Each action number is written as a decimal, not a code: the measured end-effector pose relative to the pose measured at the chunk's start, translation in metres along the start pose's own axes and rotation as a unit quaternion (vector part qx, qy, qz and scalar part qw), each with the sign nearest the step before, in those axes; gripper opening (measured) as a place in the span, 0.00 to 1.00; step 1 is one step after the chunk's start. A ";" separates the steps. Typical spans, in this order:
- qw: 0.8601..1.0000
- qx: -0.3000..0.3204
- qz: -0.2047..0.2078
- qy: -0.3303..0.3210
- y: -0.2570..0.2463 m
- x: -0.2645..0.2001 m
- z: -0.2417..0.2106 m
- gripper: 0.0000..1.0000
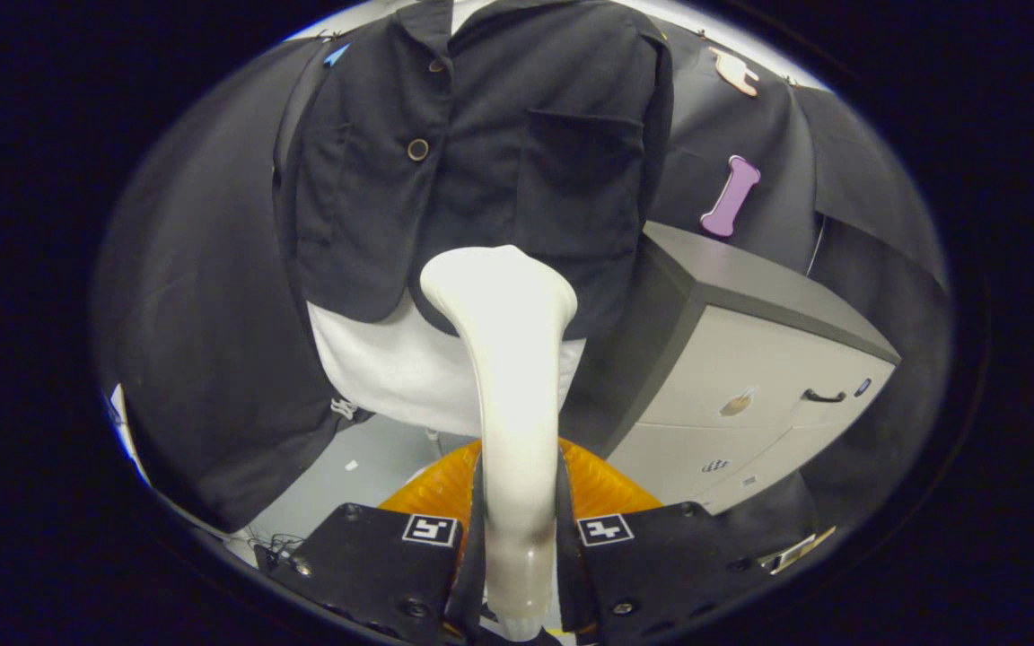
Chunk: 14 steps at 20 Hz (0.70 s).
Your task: Iron the clothes twice with a garment steamer, once on the left side and once on the right side.
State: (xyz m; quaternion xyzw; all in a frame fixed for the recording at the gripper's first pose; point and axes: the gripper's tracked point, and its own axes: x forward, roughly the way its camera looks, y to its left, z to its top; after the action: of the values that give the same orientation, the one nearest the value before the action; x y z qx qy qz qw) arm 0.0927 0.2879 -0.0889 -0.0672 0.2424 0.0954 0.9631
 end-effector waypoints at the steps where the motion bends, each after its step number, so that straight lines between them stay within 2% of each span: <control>1: 1.000 -0.003 -0.001 0.006 -0.001 0.002 -0.004 0.36; 3: 1.000 -0.011 -0.003 0.027 -0.003 0.001 -0.016 0.35; 7: 1.000 -0.022 0.008 0.013 0.003 -0.009 -0.002 0.35; 10: 0.999 -0.029 0.023 -0.031 0.014 -0.036 0.039 0.35; 14: 0.990 -0.028 0.050 -0.128 0.030 -0.080 0.121 0.35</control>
State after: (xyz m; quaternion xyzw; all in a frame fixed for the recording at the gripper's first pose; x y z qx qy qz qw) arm 0.0725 0.3262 0.0527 -0.0689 0.1176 0.1576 0.9781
